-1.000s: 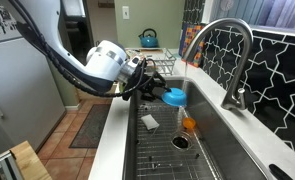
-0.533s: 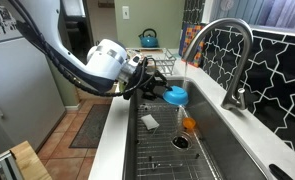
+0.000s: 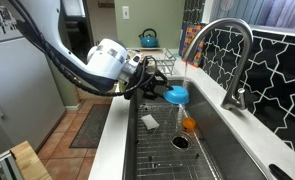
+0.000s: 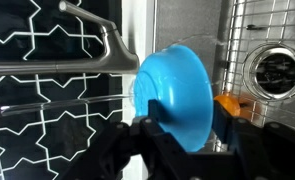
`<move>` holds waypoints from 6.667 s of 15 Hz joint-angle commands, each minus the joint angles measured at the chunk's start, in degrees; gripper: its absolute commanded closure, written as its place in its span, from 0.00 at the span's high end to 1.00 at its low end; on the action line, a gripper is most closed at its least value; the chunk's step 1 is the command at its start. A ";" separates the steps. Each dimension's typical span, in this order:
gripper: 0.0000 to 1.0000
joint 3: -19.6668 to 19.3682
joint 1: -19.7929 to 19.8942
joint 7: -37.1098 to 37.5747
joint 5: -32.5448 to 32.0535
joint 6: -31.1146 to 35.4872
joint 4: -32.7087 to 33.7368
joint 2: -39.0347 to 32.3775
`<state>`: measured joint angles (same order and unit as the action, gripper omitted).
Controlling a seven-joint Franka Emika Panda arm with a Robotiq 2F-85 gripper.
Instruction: Pick up the upside down positioned blue bowl and rinse it under the running tap before putting it down in its original position
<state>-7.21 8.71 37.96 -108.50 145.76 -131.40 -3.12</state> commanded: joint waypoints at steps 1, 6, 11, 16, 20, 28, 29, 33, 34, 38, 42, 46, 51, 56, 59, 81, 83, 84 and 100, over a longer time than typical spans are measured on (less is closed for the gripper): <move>0.29 -0.28 0.38 -0.57 0.42 2.29 -0.99 0.74; 0.29 -0.02 0.11 0.63 -0.71 2.00 -1.57 0.66; 0.29 0.08 0.00 2.43 -0.65 1.41 -1.58 1.13; 0.29 0.83 -0.77 2.23 3.79 3.35 -3.83 2.73; 0.29 2.71 -2.86 -2.59 18.07 -2.87 -7.65 5.47; 0.54 6.54 -7.02 -6.63 40.23 -24.64 -5.66 6.05; 0.54 6.80 -7.28 -6.61 41.86 -26.81 -5.12 6.16; 0.29 6.81 -7.30 -6.54 42.91 -27.89 -4.70 6.18; 0.29 6.85 -7.40 -6.76 43.52 -27.31 -4.91 6.48; 0.29 6.99 -7.94 -8.96 48.86 -25.17 -6.23 8.65; 0.29 6.14 -7.49 -12.79 52.64 -19.18 -9.09 11.87; 0.29 3.44 -6.67 -23.28 60.03 -7.15 -12.71 15.75; 0.29 1.10 -5.30 -36.27 69.22 -5.50 -14.62 18.53; 0.29 -4.94 -8.70 -55.68 86.29 -2.51 -16.12 20.40; 0.29 -3.12 -5.76 -60.39 88.96 -4.39 -15.25 20.80; 0.29 15.31 -6.25 -31.45 64.94 -16.95 -18.43 25.65; 0.29 16.54 -6.60 -25.92 63.61 -17.40 -19.29 25.53; 0.29 17.02 -6.89 -23.63 63.34 -17.91 -19.58 25.36; 0.29 17.28 -10.07 -14.91 60.29 -14.92 -20.09 19.39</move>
<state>11.47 -0.31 21.43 -48.06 128.16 -151.21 19.41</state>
